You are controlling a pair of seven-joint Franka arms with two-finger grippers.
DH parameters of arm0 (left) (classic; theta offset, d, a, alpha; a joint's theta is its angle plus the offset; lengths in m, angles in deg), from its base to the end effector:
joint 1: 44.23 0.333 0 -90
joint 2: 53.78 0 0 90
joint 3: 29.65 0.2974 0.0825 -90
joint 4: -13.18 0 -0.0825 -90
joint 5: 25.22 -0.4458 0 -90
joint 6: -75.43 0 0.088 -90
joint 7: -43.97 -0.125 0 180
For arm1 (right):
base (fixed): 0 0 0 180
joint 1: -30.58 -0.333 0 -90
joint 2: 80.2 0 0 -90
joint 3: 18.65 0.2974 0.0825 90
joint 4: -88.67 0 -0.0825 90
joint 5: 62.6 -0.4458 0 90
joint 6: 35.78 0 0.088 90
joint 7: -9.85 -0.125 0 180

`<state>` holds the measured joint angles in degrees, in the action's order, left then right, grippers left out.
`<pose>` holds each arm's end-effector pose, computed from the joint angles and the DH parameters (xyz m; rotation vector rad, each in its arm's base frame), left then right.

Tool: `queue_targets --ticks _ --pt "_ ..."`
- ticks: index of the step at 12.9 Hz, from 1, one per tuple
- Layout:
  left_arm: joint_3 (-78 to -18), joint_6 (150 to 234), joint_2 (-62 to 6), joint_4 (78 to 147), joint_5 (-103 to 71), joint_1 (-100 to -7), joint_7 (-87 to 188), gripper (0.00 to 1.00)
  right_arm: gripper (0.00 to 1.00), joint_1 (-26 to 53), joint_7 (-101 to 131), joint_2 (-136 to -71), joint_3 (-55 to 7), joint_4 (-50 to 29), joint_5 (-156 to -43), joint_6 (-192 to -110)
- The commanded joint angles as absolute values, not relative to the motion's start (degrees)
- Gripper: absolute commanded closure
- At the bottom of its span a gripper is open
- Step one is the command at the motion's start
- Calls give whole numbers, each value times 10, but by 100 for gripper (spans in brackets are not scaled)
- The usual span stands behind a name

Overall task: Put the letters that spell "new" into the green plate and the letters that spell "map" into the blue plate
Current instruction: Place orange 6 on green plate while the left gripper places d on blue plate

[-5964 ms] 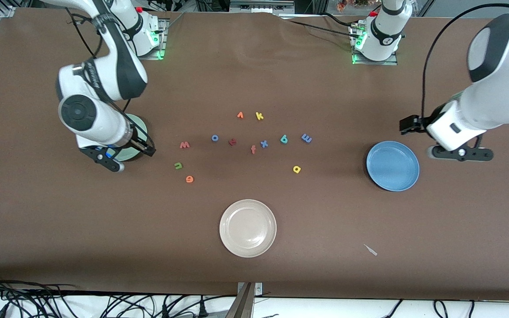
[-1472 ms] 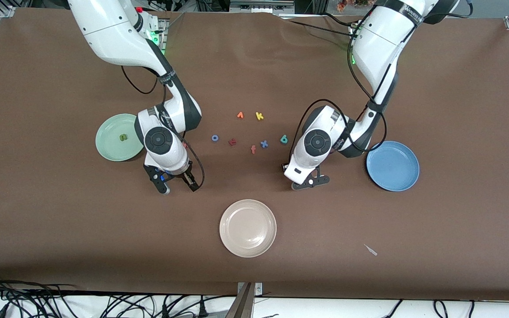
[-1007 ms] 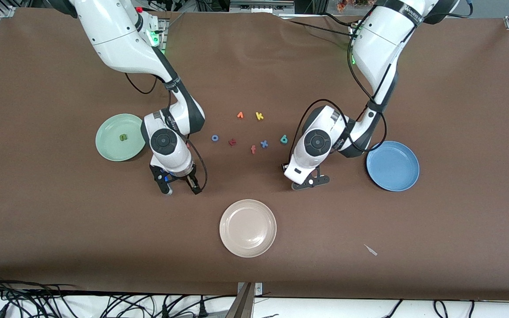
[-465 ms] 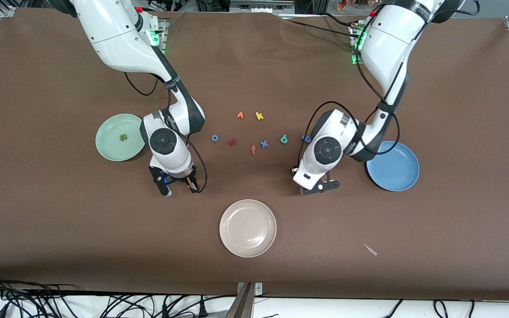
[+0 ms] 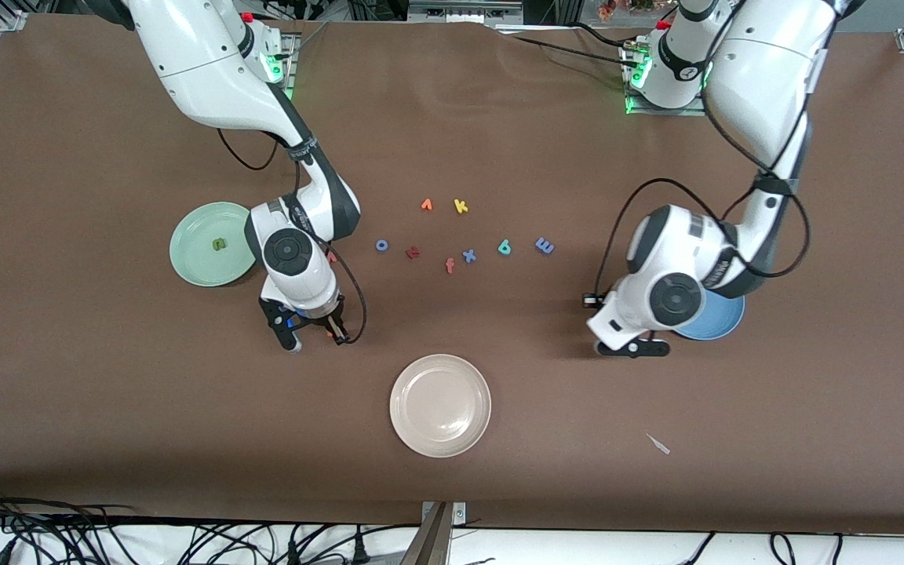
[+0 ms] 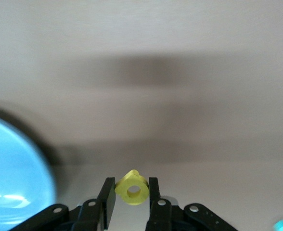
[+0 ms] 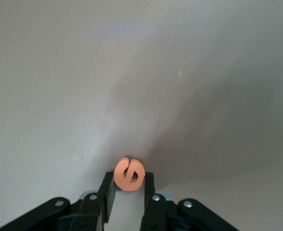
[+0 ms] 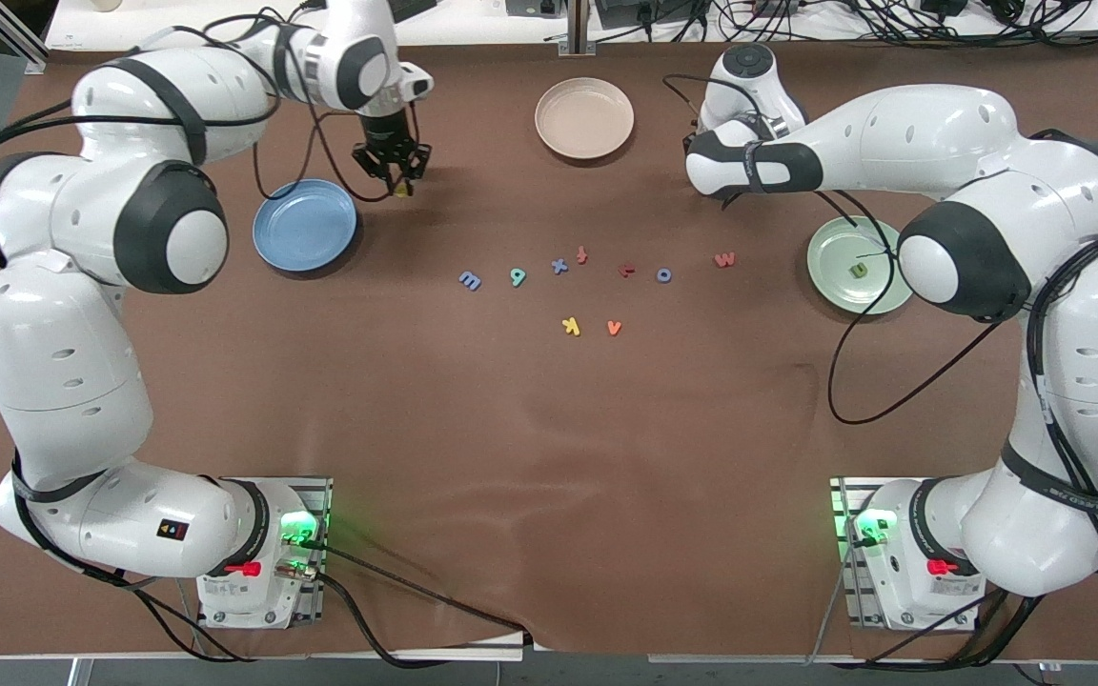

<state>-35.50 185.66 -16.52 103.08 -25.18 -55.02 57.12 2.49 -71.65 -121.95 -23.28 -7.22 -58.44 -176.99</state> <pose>0.6711 -0.1958 0.1731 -3.0934 0.0757 0.4663 0.6570 0.2872 0.1084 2.7895 -1.4093 0.1850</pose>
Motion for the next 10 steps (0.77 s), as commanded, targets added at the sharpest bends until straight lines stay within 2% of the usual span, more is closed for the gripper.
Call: queue_targets --ticks 1,2,4,7,10 --pt "-362 1831 -209 1065 -266 -498 475 88 80 25 -618 -1155 -260 -86 -576 -1649" --pt "-362 1834 -221 1081 -266 -479 450 88 79 25 -590 -1126 -273 -109 -576 -1611" --pt "-362 1851 -248 1119 -267 -455 414 88 80 25 -511 -1055 -308 -202 -580 -1614" --pt "-361 1966 -296 1227 -285 -446 413 87 80 25 -462 -937 -338 -386 -580 -1692" --pt "-361 2043 -288 1277 -320 -439 413 86 79 25 -449 -876 -359 -478 -580 -1715"
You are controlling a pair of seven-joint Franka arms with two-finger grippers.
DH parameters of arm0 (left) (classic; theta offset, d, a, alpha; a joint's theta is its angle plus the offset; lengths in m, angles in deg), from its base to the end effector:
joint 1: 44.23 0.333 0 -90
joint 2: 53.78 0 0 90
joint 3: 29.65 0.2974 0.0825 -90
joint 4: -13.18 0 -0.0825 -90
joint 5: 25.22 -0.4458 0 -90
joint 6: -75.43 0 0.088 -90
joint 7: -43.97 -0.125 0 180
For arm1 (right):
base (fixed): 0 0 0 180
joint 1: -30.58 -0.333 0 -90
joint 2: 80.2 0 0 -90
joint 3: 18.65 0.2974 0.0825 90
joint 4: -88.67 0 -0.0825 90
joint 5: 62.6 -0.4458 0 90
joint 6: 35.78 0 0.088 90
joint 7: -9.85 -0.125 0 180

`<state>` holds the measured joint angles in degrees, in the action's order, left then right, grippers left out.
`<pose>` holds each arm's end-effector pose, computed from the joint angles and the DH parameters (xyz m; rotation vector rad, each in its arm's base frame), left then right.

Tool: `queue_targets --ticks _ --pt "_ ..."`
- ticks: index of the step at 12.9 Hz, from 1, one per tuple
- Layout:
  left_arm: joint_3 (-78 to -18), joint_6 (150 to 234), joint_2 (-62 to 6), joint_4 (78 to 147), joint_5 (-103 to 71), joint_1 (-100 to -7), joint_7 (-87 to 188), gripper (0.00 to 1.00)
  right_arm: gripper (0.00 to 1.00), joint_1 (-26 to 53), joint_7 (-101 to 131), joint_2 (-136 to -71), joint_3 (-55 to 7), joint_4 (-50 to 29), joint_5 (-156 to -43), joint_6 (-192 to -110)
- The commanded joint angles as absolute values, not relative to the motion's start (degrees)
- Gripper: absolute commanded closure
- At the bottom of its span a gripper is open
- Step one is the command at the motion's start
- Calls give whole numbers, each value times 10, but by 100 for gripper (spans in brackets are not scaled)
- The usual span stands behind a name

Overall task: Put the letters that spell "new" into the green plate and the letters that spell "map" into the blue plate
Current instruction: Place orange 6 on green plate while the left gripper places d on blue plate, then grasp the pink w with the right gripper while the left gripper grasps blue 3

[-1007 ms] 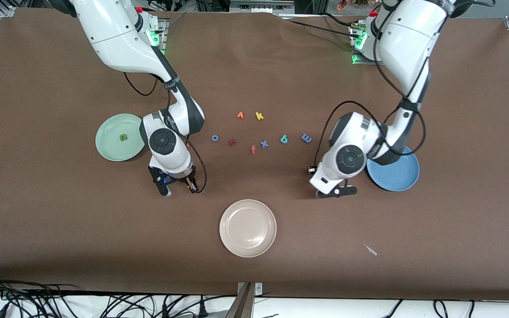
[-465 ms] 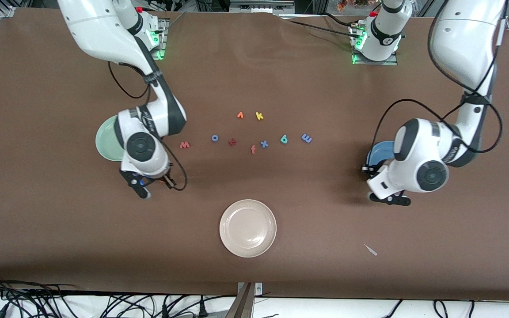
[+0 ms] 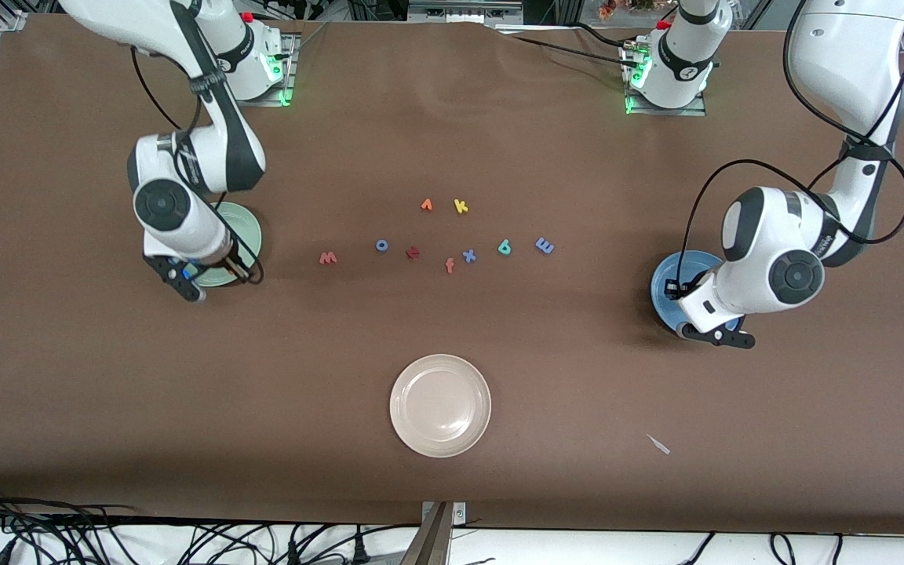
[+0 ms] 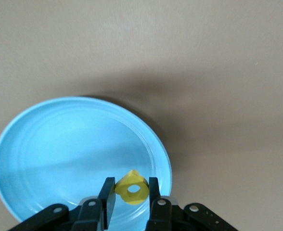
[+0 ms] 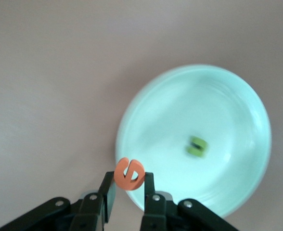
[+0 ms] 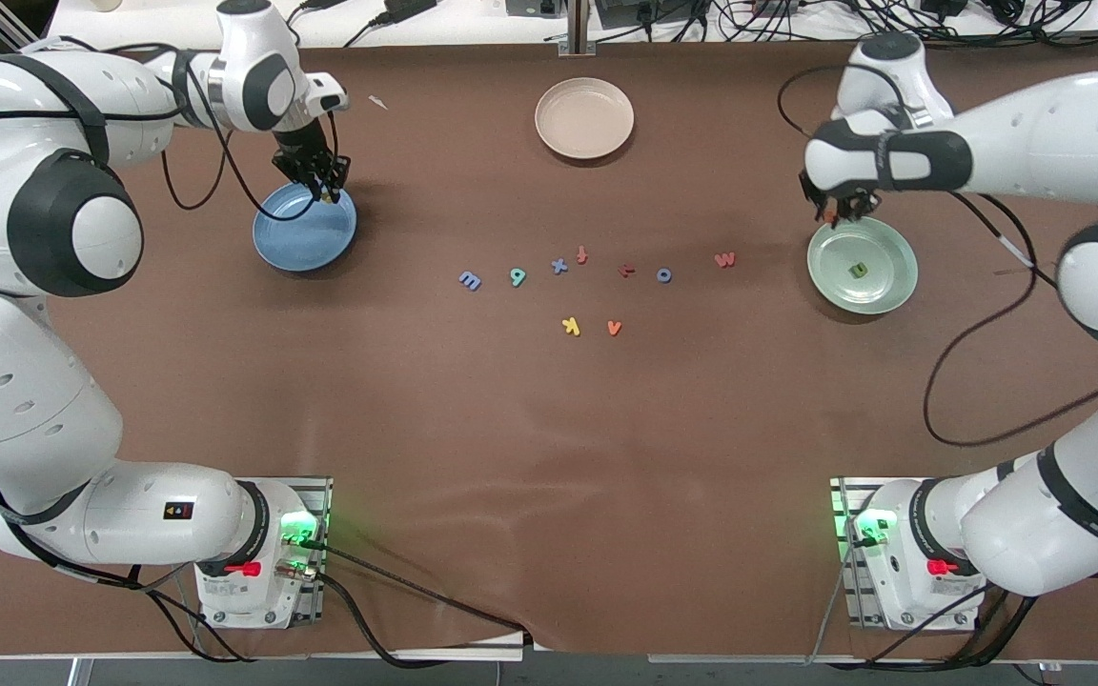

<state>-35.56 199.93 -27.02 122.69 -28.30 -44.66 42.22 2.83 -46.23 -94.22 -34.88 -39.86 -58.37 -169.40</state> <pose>0.6327 -0.0686 0.1574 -3.1124 0.2650 0.3172 0.5485 0.1026 0.1665 2.7706 -1.0425 -0.0850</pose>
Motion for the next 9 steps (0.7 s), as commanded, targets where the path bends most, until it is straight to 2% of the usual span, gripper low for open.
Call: queue_targets --ticks 1,2,3,4,5,7,9 --pt "-362 2045 -279 1278 -336 -438 413 83 76 25 -446 -872 -360 -490 -580 -1715" --pt "-362 2045 -276 1278 -338 -438 413 57 60 25 -443 -875 -365 -491 -580 -1715" --pt "-362 2041 -276 1274 -338 -439 413 8 33 25 -437 -877 -367 -490 -580 -1715" --pt "-362 2038 -278 1272 -338 -439 416 0 8 25 -437 -876 -366 -488 -580 -1716" --pt "-362 2036 -281 1272 -337 -440 419 0 2 25 -436 -873 -367 -485 -580 -1716" --pt "-364 2034 -282 1273 -323 -439 433 0 2 25 -445 -867 -362 -477 -580 -1715" --pt "-384 2033 -294 1283 -280 -443 486 0 2 24 -474 -870 -327 -468 -586 -1721"
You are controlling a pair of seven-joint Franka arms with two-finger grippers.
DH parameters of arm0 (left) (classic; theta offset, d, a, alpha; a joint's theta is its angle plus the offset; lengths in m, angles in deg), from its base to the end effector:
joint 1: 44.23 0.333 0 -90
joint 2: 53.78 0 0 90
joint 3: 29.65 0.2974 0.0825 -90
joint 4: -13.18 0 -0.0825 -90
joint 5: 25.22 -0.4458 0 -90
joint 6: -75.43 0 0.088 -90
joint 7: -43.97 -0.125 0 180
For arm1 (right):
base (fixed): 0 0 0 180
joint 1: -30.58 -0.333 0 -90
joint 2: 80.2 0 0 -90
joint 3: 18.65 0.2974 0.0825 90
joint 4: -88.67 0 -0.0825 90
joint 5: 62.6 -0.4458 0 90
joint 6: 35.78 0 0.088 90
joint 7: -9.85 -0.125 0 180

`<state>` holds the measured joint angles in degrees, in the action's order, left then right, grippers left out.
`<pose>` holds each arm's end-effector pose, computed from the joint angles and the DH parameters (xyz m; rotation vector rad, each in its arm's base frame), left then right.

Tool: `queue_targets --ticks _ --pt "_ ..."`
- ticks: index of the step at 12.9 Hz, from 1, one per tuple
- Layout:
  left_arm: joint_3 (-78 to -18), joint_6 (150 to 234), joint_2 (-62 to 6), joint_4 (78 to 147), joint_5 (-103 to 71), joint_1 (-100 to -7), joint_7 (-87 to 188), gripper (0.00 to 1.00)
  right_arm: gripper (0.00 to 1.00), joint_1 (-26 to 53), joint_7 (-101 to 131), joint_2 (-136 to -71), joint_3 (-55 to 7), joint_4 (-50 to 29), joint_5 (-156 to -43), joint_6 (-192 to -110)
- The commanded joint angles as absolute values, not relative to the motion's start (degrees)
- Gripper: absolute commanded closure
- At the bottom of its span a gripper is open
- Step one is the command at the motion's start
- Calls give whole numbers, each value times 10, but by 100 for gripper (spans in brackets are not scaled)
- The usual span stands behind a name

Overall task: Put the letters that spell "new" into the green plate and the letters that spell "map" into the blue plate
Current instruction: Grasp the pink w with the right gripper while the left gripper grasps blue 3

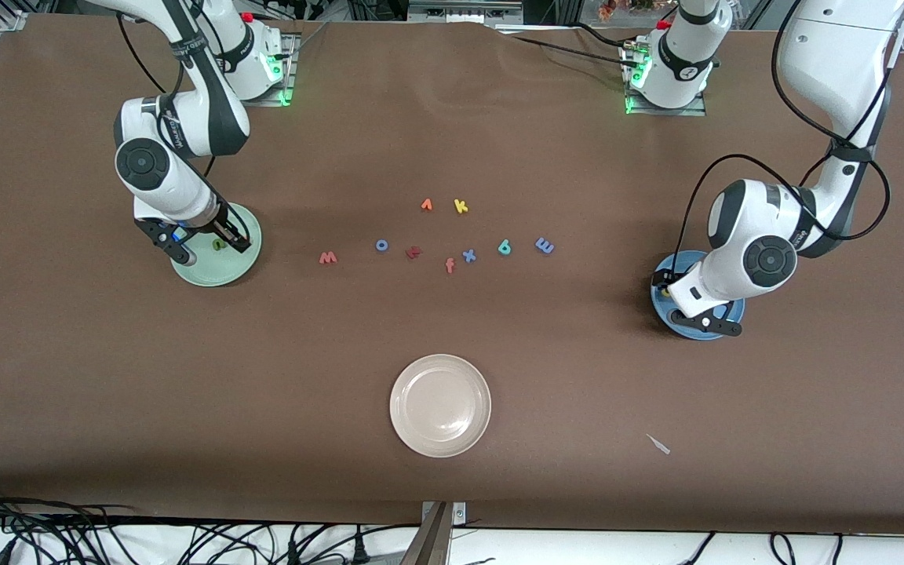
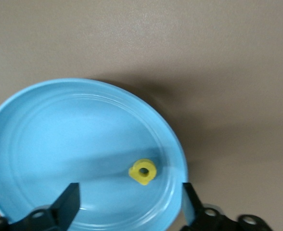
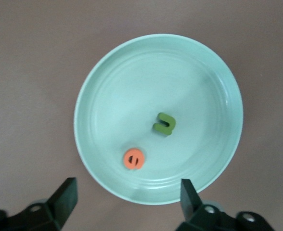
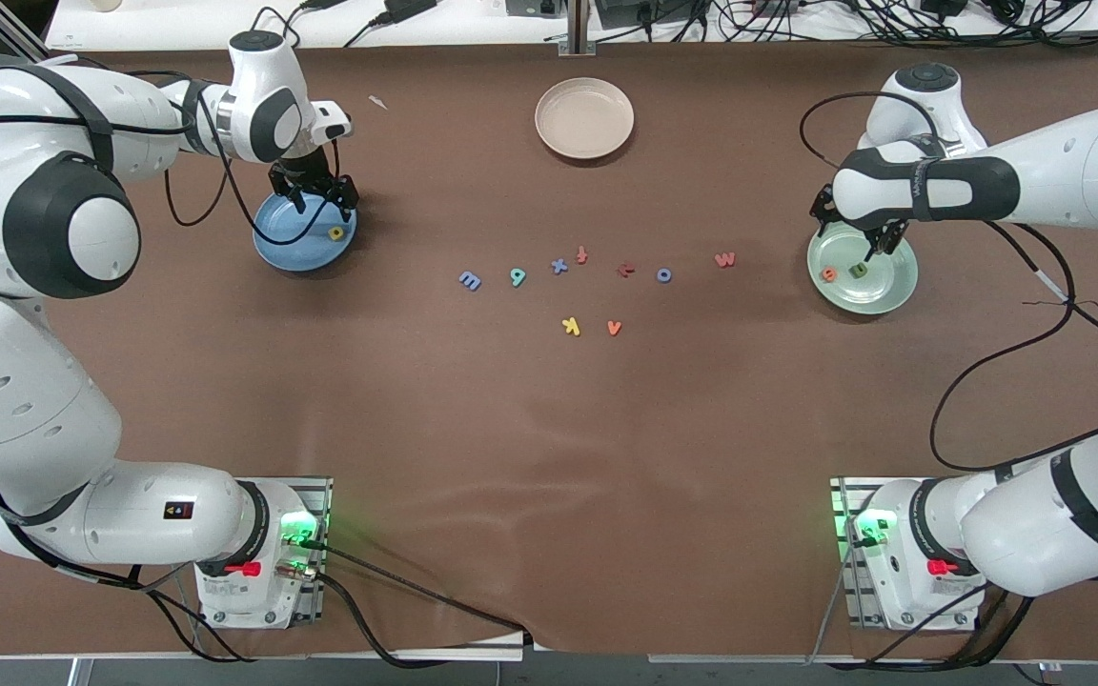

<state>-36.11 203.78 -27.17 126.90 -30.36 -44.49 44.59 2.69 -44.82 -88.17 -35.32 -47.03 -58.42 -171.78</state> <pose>0.6118 -0.0710 0.1327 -3.0893 0.2519 0.3165 0.5163 0.0956 0.1735 2.8140 -1.0311 -0.0914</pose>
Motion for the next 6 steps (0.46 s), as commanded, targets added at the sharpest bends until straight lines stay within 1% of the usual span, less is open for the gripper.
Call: queue_targets --ticks 1,2,3,4,6 --pt "-403 2033 -300 1294 -276 -441 531 0 2 23 -484 -877 -314 -467 -586 -1731" --pt "-426 2035 -300 1309 -275 -441 589 0 2 22 -489 -892 -295 -467 -587 -1776" --pt "-447 2041 -300 1317 -275 -442 645 0 2 22 -536 -912 -277 -465 -613 -1824" --pt "-463 2042 -301 1321 -275 -445 685 0 2 19 -594 -934 -268 -460 -628 -1853" --pt "-503 2044 -312 1338 -276 -445 763 0 1 -2 -668 -958 -252 -453 -634 -1864"
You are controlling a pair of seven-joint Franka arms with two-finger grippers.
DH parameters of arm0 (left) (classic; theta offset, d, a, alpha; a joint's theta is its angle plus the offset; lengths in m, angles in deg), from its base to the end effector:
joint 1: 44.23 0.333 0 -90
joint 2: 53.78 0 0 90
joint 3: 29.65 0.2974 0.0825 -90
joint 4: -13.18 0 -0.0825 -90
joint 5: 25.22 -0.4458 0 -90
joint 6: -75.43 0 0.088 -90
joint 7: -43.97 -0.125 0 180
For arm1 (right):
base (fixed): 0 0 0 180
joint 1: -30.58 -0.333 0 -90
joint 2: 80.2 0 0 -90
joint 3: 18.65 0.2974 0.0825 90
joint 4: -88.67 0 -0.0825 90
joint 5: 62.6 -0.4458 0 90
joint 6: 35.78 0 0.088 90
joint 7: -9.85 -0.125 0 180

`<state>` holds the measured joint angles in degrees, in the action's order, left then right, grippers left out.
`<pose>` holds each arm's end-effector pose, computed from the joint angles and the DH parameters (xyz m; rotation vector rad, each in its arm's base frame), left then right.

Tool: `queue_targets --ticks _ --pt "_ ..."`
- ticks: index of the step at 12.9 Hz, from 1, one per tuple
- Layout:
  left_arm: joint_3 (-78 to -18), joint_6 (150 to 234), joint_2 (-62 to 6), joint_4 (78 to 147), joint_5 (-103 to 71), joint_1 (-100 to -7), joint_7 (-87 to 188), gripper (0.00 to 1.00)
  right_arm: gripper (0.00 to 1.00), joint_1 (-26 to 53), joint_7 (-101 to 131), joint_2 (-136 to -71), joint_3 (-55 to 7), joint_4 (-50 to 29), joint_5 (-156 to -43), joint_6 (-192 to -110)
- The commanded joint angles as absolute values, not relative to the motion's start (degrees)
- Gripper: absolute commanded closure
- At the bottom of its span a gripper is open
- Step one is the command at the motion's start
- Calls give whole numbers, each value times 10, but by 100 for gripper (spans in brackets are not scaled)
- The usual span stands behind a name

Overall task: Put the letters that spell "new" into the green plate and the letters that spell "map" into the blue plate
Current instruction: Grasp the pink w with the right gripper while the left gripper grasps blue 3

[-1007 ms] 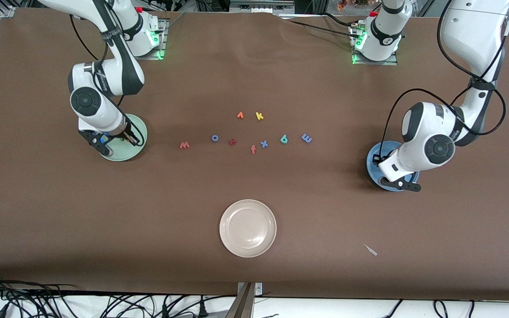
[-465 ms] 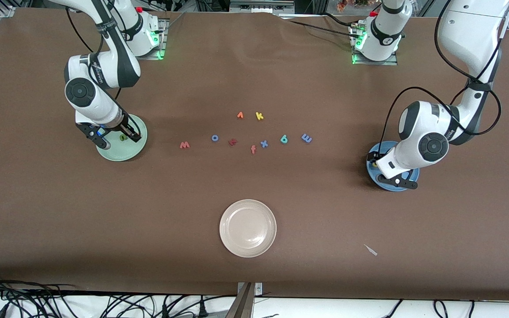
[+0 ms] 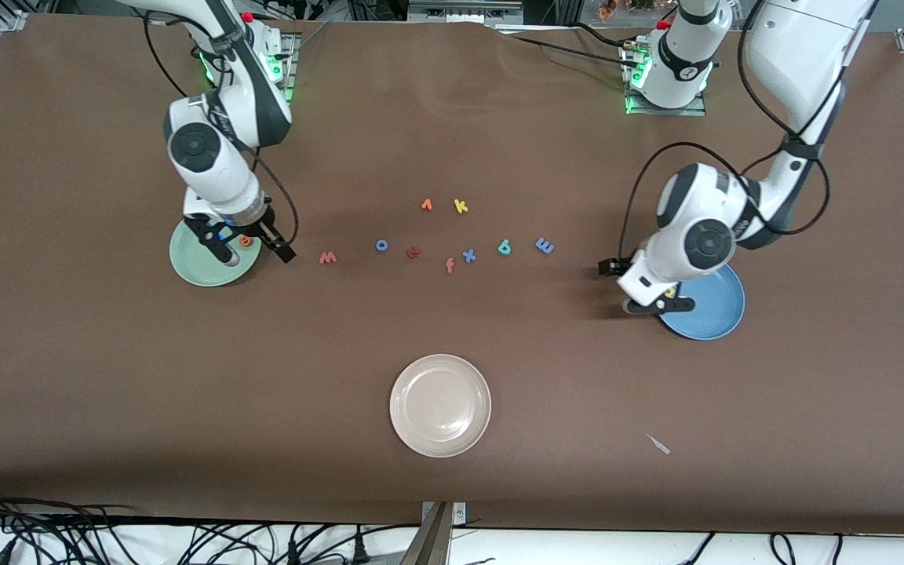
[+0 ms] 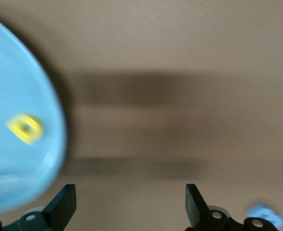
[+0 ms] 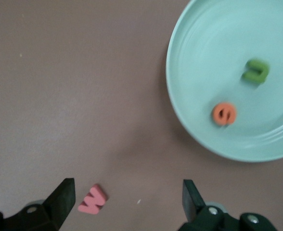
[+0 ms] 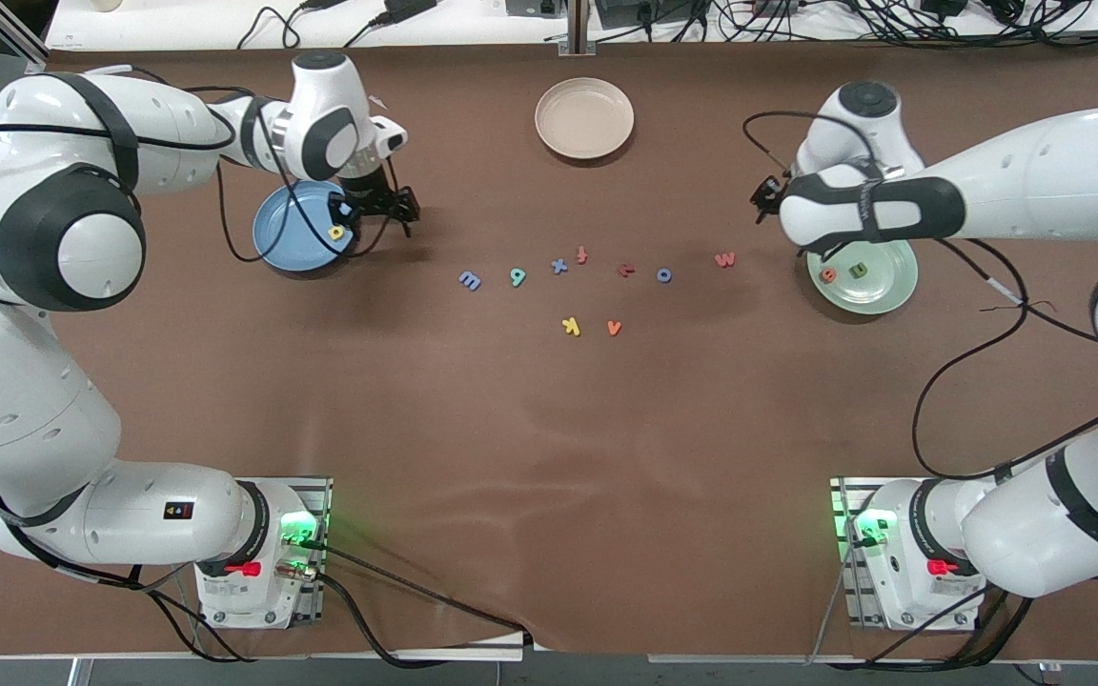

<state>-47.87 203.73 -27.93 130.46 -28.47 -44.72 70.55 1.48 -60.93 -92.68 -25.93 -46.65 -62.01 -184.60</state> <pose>0.5613 -0.1985 0.1276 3.1098 0.1720 -0.3984 0.5051 0.1987 0.1498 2.8586 -1.2809 0.0581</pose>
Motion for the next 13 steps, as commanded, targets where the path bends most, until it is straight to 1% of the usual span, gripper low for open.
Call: queue_targets --ticks 1,3,4,6,7,8,10,11,12,13 --pt "-518 2054 -315 1345 -276 -445 798 0 2 -6 -711 -971 -251 -443 -633 -1864" --pt "-549 2081 -313 1362 -284 -452 915 0 2 -41 -779 -1009 -251 -421 -635 -1870" --pt "-550 2101 -313 1372 -285 -464 955 0 2 -47 -809 -1029 -251 -409 -633 -1875" --pt "-552 2109 -308 1374 -284 -480 1031 0 5 -51 -826 -1043 -252 -400 -633 -1890" --pt "-552 2113 -301 1375 -284 -488 1069 0 8 -50 -826 -1043 -252 -400 -632 -1894" --pt "-552 2118 -295 1373 -283 -497 1107 0 14 -49 -826 -1044 -253 -400 -633 -1894" --pt "-551 2131 -290 1370 -284 -507 1172 0 14 -49 -826 -1050 -256 -400 -633 -1910" --pt "-551 2133 -283 1368 -284 -509 1184 0 15 -48 -827 -1051 -257 -401 -632 -1916" --pt "-551 2148 -274 1361 -283 -509 1198 0 21 -47 -828 -1052 -257 -401 -633 -1917" --pt "-551 2166 -267 1361 -284 -511 1213 0 25 -49 -835 -1057 -257 -401 -632 -1920"
